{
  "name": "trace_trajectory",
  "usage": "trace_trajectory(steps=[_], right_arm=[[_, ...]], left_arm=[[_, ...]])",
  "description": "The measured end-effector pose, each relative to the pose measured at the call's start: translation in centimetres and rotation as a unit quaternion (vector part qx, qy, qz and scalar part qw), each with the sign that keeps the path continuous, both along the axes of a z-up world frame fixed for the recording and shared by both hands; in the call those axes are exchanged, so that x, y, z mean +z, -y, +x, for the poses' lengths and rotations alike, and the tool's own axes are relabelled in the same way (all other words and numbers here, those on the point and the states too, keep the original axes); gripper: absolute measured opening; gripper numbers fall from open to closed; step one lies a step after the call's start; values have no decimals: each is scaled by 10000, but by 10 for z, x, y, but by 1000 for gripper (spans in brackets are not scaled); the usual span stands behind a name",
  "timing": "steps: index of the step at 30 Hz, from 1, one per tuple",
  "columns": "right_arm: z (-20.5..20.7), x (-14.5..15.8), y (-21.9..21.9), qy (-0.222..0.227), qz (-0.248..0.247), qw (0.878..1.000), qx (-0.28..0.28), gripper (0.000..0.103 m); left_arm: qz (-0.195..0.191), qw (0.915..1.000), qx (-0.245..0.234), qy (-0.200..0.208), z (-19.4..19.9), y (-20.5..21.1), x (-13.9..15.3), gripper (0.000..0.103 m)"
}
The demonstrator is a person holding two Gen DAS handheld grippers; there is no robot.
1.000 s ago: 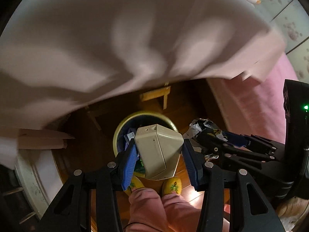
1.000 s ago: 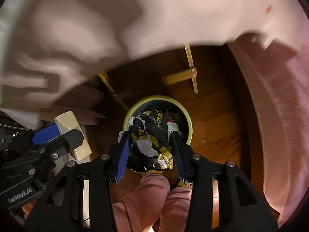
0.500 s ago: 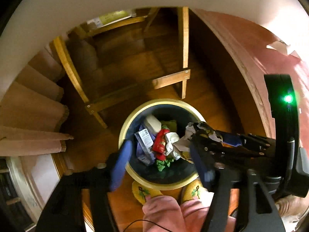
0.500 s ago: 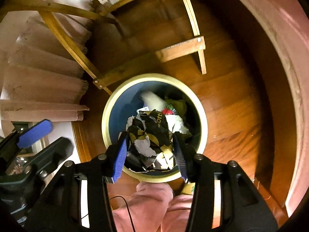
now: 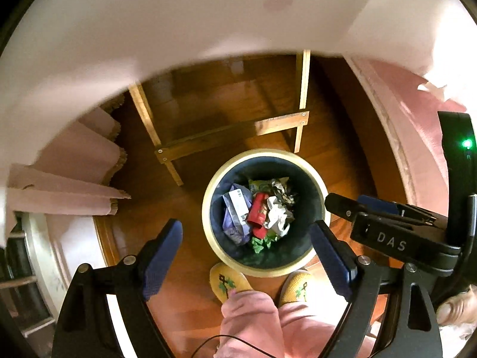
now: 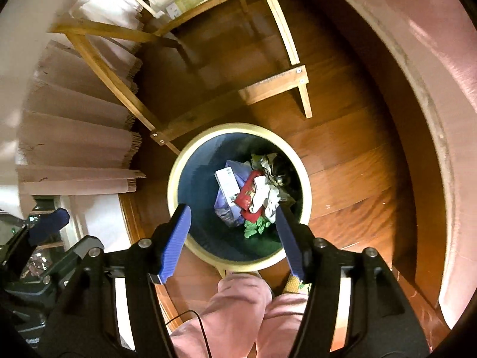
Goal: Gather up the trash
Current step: 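Raise both open tools back toward the table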
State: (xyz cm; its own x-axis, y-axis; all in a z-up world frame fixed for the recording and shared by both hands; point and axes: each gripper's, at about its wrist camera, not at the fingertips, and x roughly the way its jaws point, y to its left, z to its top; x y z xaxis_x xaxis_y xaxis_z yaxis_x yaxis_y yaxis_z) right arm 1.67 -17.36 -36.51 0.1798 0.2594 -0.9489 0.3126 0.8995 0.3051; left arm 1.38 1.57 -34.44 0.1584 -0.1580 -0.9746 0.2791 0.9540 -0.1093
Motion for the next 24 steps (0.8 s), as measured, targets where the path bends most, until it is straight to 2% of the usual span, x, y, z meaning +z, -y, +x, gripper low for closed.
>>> trace_trajectory(steps=[5, 14, 19, 24], right_arm=[[-6, 54, 2, 94, 43, 9999, 20, 57], [-17, 171, 0, 377, 125, 9989, 234, 57], [-21, 240, -2, 744, 56, 9963, 418, 57], [-25, 294, -2, 1051, -45, 9927, 587, 57]], left_arm=[[-21, 9999, 137, 77, -9, -5, 53, 89], [-65, 9986, 361, 379, -21, -19, 177, 89], [-179, 9967, 416, 678, -29, -30, 249, 89], [-215, 9944, 417, 944, -37, -33, 306, 89]])
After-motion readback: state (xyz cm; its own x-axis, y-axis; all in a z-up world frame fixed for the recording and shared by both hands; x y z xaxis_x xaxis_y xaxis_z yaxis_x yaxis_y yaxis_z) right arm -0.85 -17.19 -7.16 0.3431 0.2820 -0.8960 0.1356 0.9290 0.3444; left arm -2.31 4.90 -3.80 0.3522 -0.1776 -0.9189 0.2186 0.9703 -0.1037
